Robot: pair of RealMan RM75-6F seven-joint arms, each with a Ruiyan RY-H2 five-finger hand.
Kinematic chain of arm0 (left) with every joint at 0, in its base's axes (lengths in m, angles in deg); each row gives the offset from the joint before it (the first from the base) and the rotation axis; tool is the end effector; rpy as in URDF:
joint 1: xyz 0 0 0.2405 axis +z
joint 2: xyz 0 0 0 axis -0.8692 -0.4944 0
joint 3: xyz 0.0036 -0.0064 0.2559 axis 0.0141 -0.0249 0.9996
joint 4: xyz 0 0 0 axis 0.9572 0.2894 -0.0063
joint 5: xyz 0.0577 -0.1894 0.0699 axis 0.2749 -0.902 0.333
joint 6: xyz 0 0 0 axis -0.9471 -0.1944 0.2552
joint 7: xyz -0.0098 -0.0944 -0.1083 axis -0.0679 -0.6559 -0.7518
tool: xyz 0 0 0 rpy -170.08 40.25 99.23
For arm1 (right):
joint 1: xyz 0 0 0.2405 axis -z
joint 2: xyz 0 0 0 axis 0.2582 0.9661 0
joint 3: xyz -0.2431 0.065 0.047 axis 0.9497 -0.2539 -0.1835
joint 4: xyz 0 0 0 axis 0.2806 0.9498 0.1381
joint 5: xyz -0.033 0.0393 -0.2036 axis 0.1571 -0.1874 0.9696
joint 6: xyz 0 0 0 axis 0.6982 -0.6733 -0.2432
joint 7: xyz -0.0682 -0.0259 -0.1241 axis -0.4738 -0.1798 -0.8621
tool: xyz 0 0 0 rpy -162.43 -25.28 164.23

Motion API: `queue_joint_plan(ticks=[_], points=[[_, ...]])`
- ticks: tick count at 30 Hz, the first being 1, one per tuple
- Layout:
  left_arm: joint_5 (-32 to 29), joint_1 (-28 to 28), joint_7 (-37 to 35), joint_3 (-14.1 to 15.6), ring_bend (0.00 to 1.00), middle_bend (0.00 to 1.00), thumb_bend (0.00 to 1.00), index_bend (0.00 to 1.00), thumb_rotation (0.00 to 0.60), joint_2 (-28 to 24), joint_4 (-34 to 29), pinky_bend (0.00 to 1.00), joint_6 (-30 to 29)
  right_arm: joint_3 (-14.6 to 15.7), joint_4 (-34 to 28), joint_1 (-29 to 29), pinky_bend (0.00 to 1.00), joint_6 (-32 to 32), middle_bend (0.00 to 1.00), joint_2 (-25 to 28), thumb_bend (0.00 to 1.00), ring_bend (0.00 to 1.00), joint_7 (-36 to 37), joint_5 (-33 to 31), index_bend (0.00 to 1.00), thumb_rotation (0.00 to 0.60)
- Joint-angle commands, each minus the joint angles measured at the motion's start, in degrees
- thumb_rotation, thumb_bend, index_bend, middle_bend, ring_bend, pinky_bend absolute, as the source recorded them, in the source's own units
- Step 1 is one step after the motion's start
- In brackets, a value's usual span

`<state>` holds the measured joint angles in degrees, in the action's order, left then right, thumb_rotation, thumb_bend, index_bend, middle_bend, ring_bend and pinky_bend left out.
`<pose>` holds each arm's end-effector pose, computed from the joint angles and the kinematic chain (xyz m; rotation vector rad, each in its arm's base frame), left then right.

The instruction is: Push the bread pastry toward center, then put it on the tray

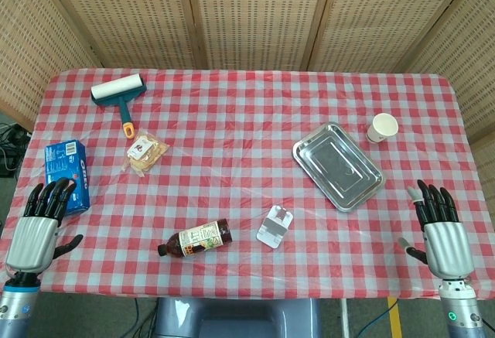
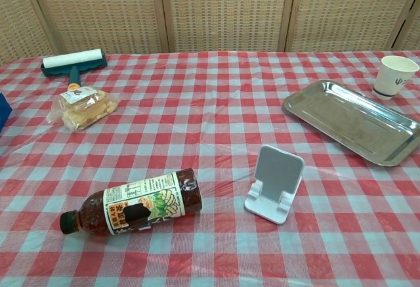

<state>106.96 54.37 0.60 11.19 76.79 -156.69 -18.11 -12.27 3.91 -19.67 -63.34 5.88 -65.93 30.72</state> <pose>-0.2874 0.1808 0.1066 -1.4690 -0.7358 -0.9344 -0.2980 -0.1834 0.1311 1.3900 -0.7226 1.0126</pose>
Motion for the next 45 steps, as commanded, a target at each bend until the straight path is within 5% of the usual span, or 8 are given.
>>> queue_joint_plan(ticks=[1,15,30,36,45], points=[[0.01,-0.08,0.17,0.05,0.00,0.00,0.09,0.00,0.600,0.04,-0.13,0.00,0.17,0.09,0.09,0.00,0.00,0.24,0.00,0.04,0.06,0.00,0.01,-0.13,0.00,0.600],[-1.91,-2.77,-0.61,-1.53,0.00,0.00,0.10,0.00,0.600,-0.74,-0.83,0.00,4.39,0.61,0.09,-0.30,0.00,1.27,0.00,-0.33,0.06,0.00,-0.97,0.16,0.00,0.600],[-16.60,-17.72,4.40,-11.29,0.00,0.00,0.04,0.00,0.600,-3.42,-2.58,0.00,26.39,-0.15,0.99,-0.82,0.00,2.96,0.00,-0.48,0.06,0.00,-0.20,-1.95,0.00,0.600],[-24.02,-25.16,7.06,-14.42,0.00,0.00,0.04,0.00,0.600,-0.82,2.35,0.00,35.29,-0.30,0.94,-0.87,0.00,2.96,0.00,-0.38,0.06,0.00,-0.08,-2.14,0.00,0.600],[-33.34,-34.27,12.94,-14.88,0.00,0.00,0.05,0.00,0.600,4.41,12.77,0.00,45.03,-0.62,1.53,-1.15,0.00,3.64,0.00,-0.71,0.06,0.00,-0.39,-2.99,0.01,0.600]])
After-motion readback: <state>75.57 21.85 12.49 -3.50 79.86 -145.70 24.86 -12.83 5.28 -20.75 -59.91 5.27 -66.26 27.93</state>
